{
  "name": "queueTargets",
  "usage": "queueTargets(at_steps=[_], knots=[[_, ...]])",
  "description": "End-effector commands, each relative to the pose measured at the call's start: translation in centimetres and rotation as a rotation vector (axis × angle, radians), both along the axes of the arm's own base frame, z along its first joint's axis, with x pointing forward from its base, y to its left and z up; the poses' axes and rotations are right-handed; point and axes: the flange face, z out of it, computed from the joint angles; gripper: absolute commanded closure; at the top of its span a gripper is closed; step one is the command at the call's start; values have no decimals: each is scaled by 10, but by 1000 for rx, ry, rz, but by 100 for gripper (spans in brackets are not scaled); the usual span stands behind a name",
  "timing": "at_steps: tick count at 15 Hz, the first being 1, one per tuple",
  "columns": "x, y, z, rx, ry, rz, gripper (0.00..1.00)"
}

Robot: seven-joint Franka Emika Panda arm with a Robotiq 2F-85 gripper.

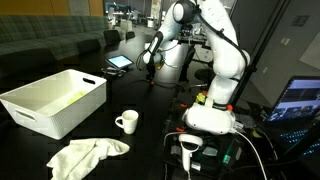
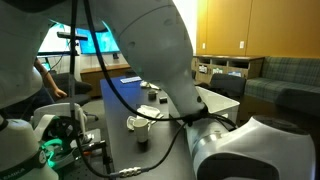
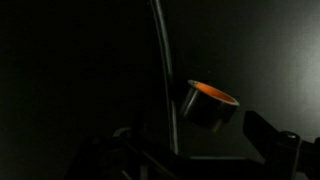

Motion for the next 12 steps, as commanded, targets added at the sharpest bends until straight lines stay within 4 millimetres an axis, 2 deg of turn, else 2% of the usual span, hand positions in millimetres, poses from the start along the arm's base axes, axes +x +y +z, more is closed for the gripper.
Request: queueTargets(at_steps=[1,9,10,12], knots=[[7,-8,-5,11,-25,52,0],[1,-12,-11,18,-2,58,1],[1,-13,-11,18,-4,58,18],[3,-13,-10,16,-9,59,32]])
